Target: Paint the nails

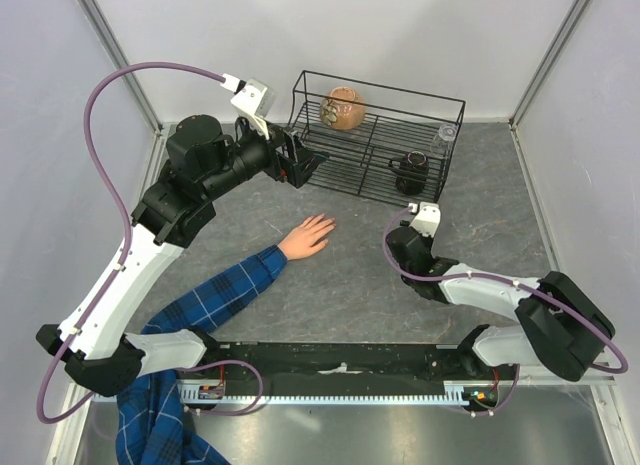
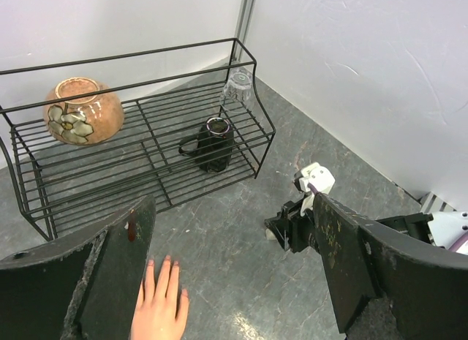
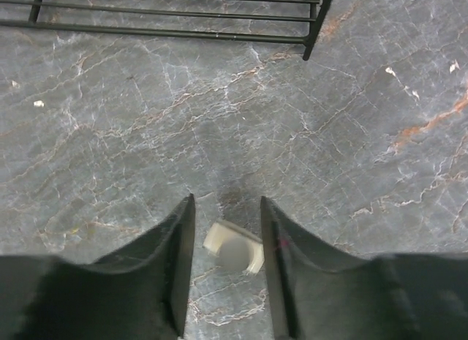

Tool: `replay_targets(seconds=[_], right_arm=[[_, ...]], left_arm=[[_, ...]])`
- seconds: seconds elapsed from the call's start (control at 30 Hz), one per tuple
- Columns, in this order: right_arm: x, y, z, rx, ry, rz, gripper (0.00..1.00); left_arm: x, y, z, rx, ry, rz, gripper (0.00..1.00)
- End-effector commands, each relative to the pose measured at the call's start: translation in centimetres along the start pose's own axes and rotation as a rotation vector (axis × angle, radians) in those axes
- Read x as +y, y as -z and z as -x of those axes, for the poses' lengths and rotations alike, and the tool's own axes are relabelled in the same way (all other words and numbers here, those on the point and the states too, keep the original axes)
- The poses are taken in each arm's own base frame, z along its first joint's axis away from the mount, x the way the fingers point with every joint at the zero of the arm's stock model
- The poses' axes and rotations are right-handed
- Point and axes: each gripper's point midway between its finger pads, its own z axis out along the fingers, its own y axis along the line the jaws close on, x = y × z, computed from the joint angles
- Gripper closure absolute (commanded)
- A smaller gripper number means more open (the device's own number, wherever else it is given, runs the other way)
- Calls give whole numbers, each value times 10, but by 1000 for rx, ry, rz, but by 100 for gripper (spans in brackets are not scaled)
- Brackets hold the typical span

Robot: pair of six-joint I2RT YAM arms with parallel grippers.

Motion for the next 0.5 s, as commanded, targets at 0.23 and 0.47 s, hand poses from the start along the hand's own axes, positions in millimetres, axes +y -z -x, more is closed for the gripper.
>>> replay_targets(seconds=[0.23,0.47], right_arm=[[18,43,91,-61,3,93,19],[23,150,271,-311,-73,277,2]], left_arm=[[-1,1,31,-79,-4,9,7],[-1,24,93,-225,-60,62,7]])
